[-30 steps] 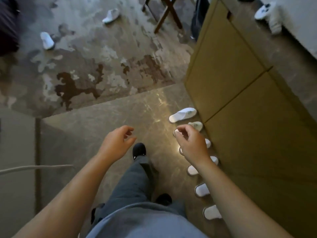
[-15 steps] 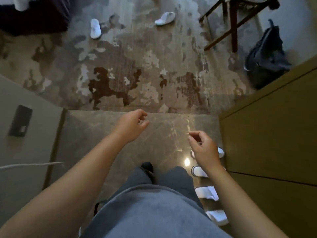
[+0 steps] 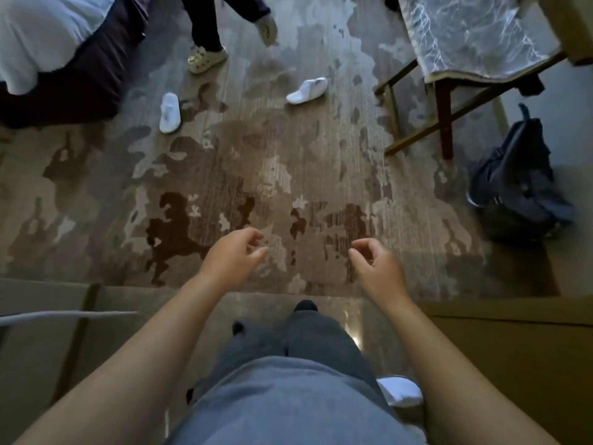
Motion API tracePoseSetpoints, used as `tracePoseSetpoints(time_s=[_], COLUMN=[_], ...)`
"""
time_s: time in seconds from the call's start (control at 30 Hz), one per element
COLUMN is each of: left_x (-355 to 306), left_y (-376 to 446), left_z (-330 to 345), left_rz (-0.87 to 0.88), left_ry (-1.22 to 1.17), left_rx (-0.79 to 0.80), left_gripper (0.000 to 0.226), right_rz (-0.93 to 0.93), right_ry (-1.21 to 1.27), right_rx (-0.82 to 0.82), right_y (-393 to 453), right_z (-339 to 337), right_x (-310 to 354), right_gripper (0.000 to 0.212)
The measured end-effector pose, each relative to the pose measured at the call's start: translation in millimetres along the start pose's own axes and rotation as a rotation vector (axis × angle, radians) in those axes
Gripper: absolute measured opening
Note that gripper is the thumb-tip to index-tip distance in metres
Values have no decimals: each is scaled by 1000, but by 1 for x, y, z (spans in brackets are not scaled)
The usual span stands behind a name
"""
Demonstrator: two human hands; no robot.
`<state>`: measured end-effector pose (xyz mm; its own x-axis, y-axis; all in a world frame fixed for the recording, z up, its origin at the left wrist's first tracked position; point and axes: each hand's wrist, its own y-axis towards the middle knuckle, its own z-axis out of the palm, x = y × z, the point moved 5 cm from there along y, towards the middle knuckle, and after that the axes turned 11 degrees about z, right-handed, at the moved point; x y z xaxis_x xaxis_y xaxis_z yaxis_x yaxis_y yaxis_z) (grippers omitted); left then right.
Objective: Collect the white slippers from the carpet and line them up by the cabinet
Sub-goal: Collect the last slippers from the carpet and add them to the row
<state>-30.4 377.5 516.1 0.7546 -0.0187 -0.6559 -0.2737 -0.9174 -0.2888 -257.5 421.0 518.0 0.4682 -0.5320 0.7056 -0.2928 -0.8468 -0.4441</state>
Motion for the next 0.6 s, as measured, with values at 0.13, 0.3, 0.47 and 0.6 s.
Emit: tracePoseSetpoints(time_s=[0.13,0.3,0.47,0.6], left_x=[-2,7,-5,-43], left_y=[61,156,305,437], left_z=[-23,-44,-72,-108], left_rz=[-71,-162,-111,-31], left_ry=[-21,-54,-33,3], left_rx=[-44,-50,-41,-4], left_gripper=[32,30,34,35], right_rz=[-103,-169,-73,27], right_ry=[-28,-35,-59,-74], right_rx=[-5,-8,-37,-30], right_y=[90,198,318,400], right_z=[-30,-44,-59,-82], right_x=[70,130,167,187], right_gripper=[20,19,20,20])
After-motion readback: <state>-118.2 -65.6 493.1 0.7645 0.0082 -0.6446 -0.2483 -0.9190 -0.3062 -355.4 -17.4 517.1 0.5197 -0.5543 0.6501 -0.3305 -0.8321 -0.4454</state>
